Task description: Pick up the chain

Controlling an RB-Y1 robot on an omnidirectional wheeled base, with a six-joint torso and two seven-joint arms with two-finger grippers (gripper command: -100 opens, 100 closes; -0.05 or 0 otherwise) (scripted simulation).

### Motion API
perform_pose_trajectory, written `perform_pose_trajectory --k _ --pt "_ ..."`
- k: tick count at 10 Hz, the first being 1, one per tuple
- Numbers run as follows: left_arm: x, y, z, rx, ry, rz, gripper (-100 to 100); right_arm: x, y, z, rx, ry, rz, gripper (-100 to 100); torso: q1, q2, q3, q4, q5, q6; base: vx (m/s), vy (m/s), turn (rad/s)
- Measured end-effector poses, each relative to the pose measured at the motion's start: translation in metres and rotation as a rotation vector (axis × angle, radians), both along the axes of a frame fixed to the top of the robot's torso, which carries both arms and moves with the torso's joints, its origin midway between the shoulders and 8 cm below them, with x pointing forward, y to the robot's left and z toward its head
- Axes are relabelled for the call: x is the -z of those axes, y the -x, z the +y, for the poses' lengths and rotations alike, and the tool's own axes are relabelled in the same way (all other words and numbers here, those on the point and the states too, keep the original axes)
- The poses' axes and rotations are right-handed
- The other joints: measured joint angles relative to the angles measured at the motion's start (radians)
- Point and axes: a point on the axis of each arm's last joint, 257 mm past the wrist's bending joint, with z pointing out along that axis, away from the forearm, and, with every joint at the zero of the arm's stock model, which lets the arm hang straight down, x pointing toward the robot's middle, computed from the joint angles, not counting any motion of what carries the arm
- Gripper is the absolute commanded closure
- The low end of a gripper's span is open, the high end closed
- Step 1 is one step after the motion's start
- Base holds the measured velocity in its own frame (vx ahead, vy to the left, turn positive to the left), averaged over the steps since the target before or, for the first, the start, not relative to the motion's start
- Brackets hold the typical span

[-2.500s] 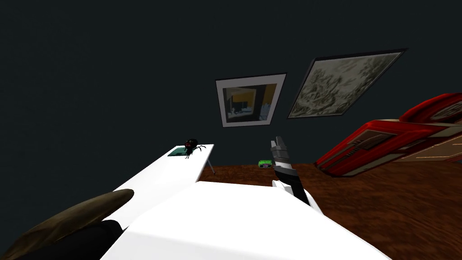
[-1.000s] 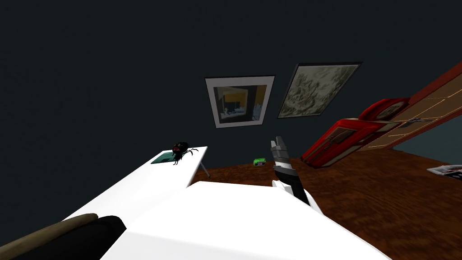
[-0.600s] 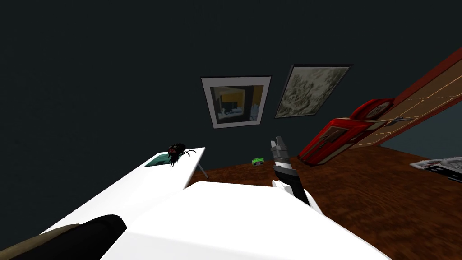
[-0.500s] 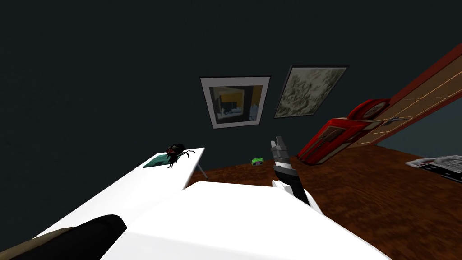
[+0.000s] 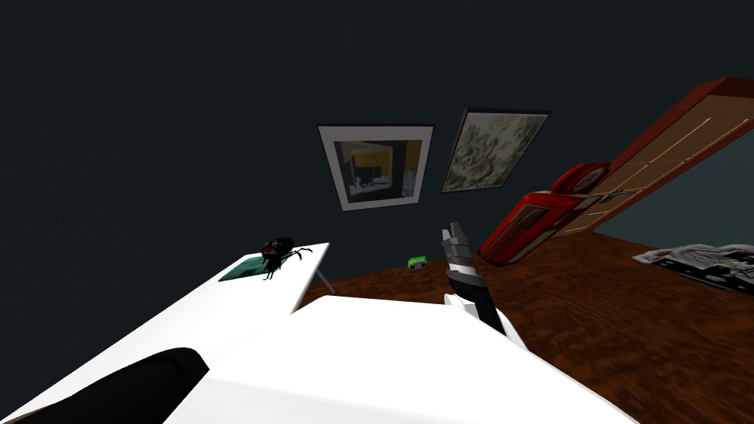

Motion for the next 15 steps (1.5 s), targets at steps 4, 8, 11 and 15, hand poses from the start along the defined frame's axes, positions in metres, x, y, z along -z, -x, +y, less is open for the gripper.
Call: perform_pose_trajectory --k 4,8,11,15 --pt "0.0 0.025 0.01 -0.021 0.006 0.021 100 0.0 0.0 0.0 0.0 0.0 0.0 0 0.001 0.001 0.0 0.0 0.0 0.0 0.015 -0.024 -0.043" --pt "0.0 0.025 0.01 -0.021 0.006 0.021 100 0.0 0.0 0.0 0.0 0.0 0.0 0 0.002 0.001 0.001 0.0 0.001 0.0 0.0 0.0 0.0" --pt "-0.004 0.021 0.013 -0.02 -0.009 0.017 100 0.0 0.0 0.0 0.0 0.0 0.0 0 0.004 0.003 0.001 0.0 0.0 -0.001 -0.018 0.027 0.069" --pt "-0.008 0.001 0.01 -0.001 -0.032 0.011 100 0.0 0.0 0.0 0.0 0.0 0.0 0 0.004 0.002 0.001 0.0 0.001 0.0 -0.02 0.04 0.064"
